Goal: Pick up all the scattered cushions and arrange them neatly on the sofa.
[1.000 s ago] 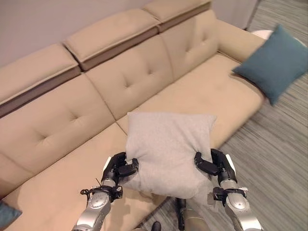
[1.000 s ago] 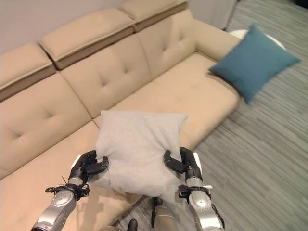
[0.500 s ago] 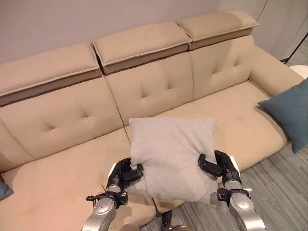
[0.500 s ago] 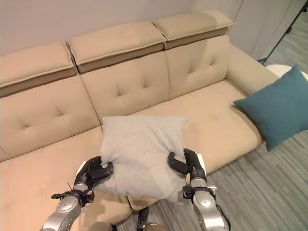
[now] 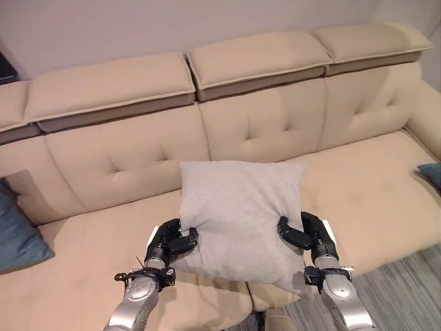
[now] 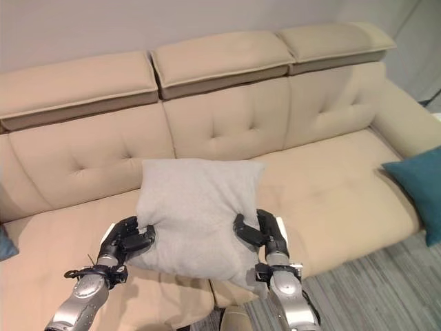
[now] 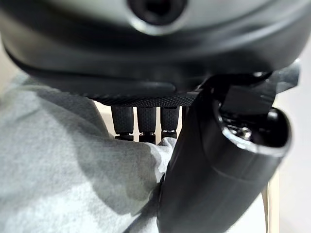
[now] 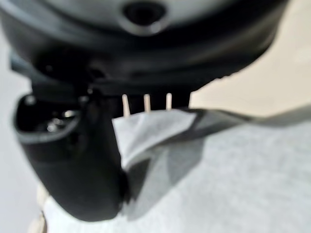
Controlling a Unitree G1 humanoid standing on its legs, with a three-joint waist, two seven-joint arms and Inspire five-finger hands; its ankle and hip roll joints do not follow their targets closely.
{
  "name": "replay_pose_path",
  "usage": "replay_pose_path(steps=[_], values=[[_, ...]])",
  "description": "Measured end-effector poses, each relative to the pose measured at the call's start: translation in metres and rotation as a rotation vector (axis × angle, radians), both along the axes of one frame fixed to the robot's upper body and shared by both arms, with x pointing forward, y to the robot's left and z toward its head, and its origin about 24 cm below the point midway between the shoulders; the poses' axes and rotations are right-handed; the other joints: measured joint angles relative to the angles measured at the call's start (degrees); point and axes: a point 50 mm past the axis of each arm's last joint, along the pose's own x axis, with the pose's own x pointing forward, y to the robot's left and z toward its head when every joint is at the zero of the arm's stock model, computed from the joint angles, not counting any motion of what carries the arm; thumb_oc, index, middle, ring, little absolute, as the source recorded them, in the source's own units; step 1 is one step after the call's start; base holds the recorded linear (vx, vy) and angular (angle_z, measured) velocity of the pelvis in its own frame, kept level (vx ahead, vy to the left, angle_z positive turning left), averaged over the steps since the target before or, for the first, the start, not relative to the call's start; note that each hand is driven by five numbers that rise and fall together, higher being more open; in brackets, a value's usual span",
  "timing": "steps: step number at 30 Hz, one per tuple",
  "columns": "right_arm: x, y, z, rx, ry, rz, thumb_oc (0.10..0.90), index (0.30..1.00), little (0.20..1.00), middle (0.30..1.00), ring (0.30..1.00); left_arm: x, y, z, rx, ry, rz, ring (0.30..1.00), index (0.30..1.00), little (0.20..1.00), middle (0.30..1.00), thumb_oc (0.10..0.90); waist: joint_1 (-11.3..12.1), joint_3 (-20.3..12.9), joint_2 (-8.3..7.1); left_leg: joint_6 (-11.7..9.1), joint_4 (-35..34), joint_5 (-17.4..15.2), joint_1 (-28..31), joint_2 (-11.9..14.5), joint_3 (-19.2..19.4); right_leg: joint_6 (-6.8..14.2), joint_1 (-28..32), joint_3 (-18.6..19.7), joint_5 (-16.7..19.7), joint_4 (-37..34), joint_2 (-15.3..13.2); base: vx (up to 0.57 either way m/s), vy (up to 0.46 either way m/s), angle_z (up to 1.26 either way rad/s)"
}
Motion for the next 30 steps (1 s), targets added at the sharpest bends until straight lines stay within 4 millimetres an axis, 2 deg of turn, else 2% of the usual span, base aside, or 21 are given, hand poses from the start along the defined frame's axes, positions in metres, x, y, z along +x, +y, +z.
replay_pose_path(steps=[1,2,3,4,5,6,7,8,10,12,14,15,16,18,20,22,23,24,25,27,30], values=[[0.001,0.000,0.001,-0.003,-0.002,0.004,0.400,0.300,0.300,0.300,0.300,-0.001,0.000,-0.001,0.000,0.003,0.002,0.300,0.300,0.300,0.300,0.400,0.6,-0.7,-0.91,-0.3,0.1,-0.2,0.4,-0.1,0.0,-1.2,3.2,-1.1,3.4,-5.3,0.0,0.12,-0.156,0.67],[0.005,-0.001,0.005,-0.010,-0.017,0.007,0.400,0.300,0.300,0.300,0.300,-0.002,0.000,-0.001,-0.006,0.002,0.008,0.300,0.300,0.300,0.300,0.400,1.4,-0.8,-0.48,-1.6,-0.5,0.5,0.6,1.0,0.0,-1.5,5.2,-1.9,5.0,-8.0,0.9,0.12,-0.207,0.53],[0.005,-0.003,0.006,-0.019,-0.020,0.006,0.400,0.300,0.300,0.300,0.300,-0.003,-0.002,0.000,-0.010,-0.001,0.003,0.300,0.300,0.300,0.300,0.400,1.3,-1.0,-0.72,-2.9,-1.8,1.4,1.8,2.0,-0.6,-2.6,8.3,-4.2,5.8,-11.2,1.8,0.03,-0.200,0.53],[0.005,-0.003,0.006,-0.018,-0.020,0.007,0.400,0.300,0.300,0.300,0.300,-0.004,-0.002,0.001,-0.012,-0.004,0.005,0.300,0.300,0.300,0.300,0.400,1.5,-1.7,-1.73,-3.3,-1.8,1.7,1.8,2.5,-0.6,-3.3,9.7,-4.6,6.3,-13.5,2.4,-0.05,-0.224,0.59],[0.006,-0.003,0.007,-0.019,-0.025,0.008,0.400,0.300,0.300,0.300,0.300,-0.005,-0.002,0.002,-0.012,-0.007,0.005,0.300,0.300,0.300,0.300,0.400,1.6,-1.9,-2.11,-3.9,-1.9,2.1,1.3,3.1,-1.2,-3.6,10.3,-5.3,6.5,-14.3,3.0,-0.12,-0.231,0.66],[0.005,-0.005,0.007,-0.022,-0.024,0.000,0.400,0.300,0.300,0.300,0.300,-0.003,-0.004,0.003,-0.017,-0.013,0.000,0.300,0.300,0.300,0.300,0.400,1.0,-2.2,-2.62,-5.3,-2.0,3.0,-0.1,3.7,-3.4,-3.7,10.5,-8.0,6.5,-14.8,3.4,-0.16,-0.150,1.36],[0.001,-0.016,0.008,-0.042,-0.025,-0.043,0.400,0.300,0.300,0.300,0.300,0.007,-0.017,0.010,-0.035,-0.048,-0.038,0.300,0.300,0.300,0.300,0.400,0.7,-2.3,-3.07,-7.6,-0.8,4.5,-4.4,3.9,-6.3,-3.7,8.7,-12.0,6.5,-14.8,3.6,-0.19,-0.094,1.78],[0.007,-0.025,0.015,-0.069,-0.049,-0.058,0.400,0.300,0.300,0.300,0.300,0.013,-0.024,0.016,-0.043,-0.074,-0.052,0.300,0.300,0.300,0.300,0.400,0.4,-2.1,-2.84,-8.0,0.5,5.0,-7.9,4.2,-5.6,-3.9,6.3,-13.0,6.7,-14.8,3.9,-0.17,-0.037,1.54],[0.023,-0.025,0.032,-0.111,-0.110,-0.031,0.400,0.300,0.300,0.300,0.300,0.018,-0.025,0.018,-0.037,-0.086,-0.036,0.300,0.300,0.300,0.300,0.400,-0.4,-0.4,-1.21,-7.8,4.4,6.0,-12.9,4.1,-0.4,-4.8,4.5,-15.7,7.3,-14.8,3.9,-0.15,-0.007,0.73],[0.035,-0.027,0.049,-0.143,-0.170,-0.034,0.400,0.300,0.300,0.300,0.300,0.029,-0.029,0.029,-0.041,-0.139,-0.036,0.300,0.300,0.300,0.300,0.400,-0.7,0.9,0.64,-6.8,3.2,6.4,-15.8,4.4,3.8,-5.5,1.4,-16.3,7.7,-14.8,4.1,-0.10,0.030,0.22],[0.048,-0.023,0.063,-0.156,-0.229,-0.025,0.400,0.300,0.300,0.300,0.300,0.036,-0.028,0.039,-0.043,-0.184,-0.016,0.300,0.300,0.300,0.300,0.400,-0.8,1.8,2.56,-6.0,-1.3,6.8,-16.3,5.8,4.0,-7.0,-2.1,-15.4,8.9,-14.8,5.5,-0.12,0.054,-0.31],[0.056,-0.019,0.073,-0.176,-0.270,-0.028,0.400,0.300,0.300,0.300,0.300,0.046,-0.027,0.050,-0.028,-0.227,0.003,0.300,0.300,0.300,0.300,0.400,-1.0,2.6,2.55,-4.4,-4.5,9.1,-17.9,5.8,4.7,-6.5,-5.6,-14.3,10.2,-14.8,5.7,-0.15,0.062,-0.39],[0.059,-0.018,0.077,-0.182,-0.286,-0.032,0.400,0.300,0.300,0.300,0.300,0.050,-0.026,0.055,-0.017,-0.246,0.009,0.300,0.300,0.300,0.300,0.400,-1.1,2.8,2.37,-4.3,-4.5,9.3,-19.4,5.7,5.1,-6.3,-7.2,-13.7,10.5,-14.8,5.6,-0.16,0.055,-0.38],[0.072,-0.010,0.096,-0.224,-0.369,-0.049,0.400,0.300,0.300,0.300,0.300,0.066,-0.029,0.075,0.006,-0.322,0.027,0.300,0.300,0.300,0.300,0.400,-2.1,2.9,1.96,-4.4,-4.5,10.1,-24.4,5.2,6.1,-5.6,-12.7,-12.7,11.7,-14.8,5.1,-0.12,0.048,-0.25],[0.092,-0.003,0.135,-0.241,-0.516,-0.093,0.400,0.300,0.300,0.300,0.300,0.092,-0.033,0.117,0.047,-0.471,0.050,0.300,0.300,0.300,0.300,0.400,-2.3,2.9,1.87,-3.8,-4.5,11.6,-30.4,4.8,7.2,-5.7,-19.0,-11.8,13.7,-14.8,4.7,-0.05,0.034,-0.20],[0.102,0.002,0.161,-0.246,-0.613,-0.132,0.400,0.300,0.300,0.300,0.300,0.108,-0.036,0.151,0.064,-0.592,0.084,0.300,0.300,0.300,0.300,0.400,-2.3,3.0,1.84,-3.6,-4.4,13.0,-32.8,4.8,7.4,-6.3,-21.3,-11.7,14.8,-14.8,4.6,-0.04,0.045,-0.02],[0.102,0.002,0.161,-0.246,-0.613,-0.132,0.400,0.300,0.300,0.300,0.300,0.108,-0.036,0.151,0.064,-0.592,0.084,0.300,0.300,0.300,0.300,0.400,-2.3,3.0,1.84,-3.6,-4.4,13.0,-32.8,4.8,7.4,-6.3,-21.3,-11.7,14.8,-14.8,4.6,-0.01,0.032,0.00],[0.118,0.011,0.198,-0.292,-0.733,-0.174,0.400,0.300,0.300,0.300,0.300,0.129,-0.038,0.190,0.123,-0.701,0.141,0.300,0.300,0.300,0.300,0.400,-2.3,3.0,1.85,-3.7,-4.4,13.1,-34.0,4.8,7.3,-6.4,-22.6,-11.7,14.9,-14.8,4.6,0.00,0.021,-0.03],[0.123,0.014,0.221,-0.328,-0.804,-0.185,0.400,0.300,0.300,0.300,0.300,0.138,-0.039,0.213,0.151,-0.764,0.172,0.300,0.300,0.300,0.300,0.400,-2.2,3.0,1.86,-3.8,-4.4,13.1,-34.8,4.8,7.3,-6.5,-23.5,-11.7,15.0,-14.8,4.6,0.00,0.000,0.00],[0.123,0.017,0.254,-0.375,-0.932,-0.219,0.400,0.300,0.300,0.300,0.300,0.140,-0.040,0.246,0.151,-0.890,0.219,0.300,0.300,0.300,0.300,0.400,-2.1,3.0,1.88,-3.9,-4.4,13.2,-35.9,4.9,7.0,-6.6,-24.5,-11.8,15.1,-14.8,4.7,0.00,0.011,0.02],[0.119,0.022,0.294,-0.471,-1.096,-0.264,0.400,0.300,0.300,0.300,0.300,0.136,-0.042,0.279,0.184,-1.056,0.293,0.300,0.300,0.300,0.300,0.400,-1.7,3.0,1.88,-3.9,-4.4,13.2,-36.5,4.9,6.6,-6.6,-25.1,-11.7,15.1,-14.8,4.8,0.00,0.000,0.00]])
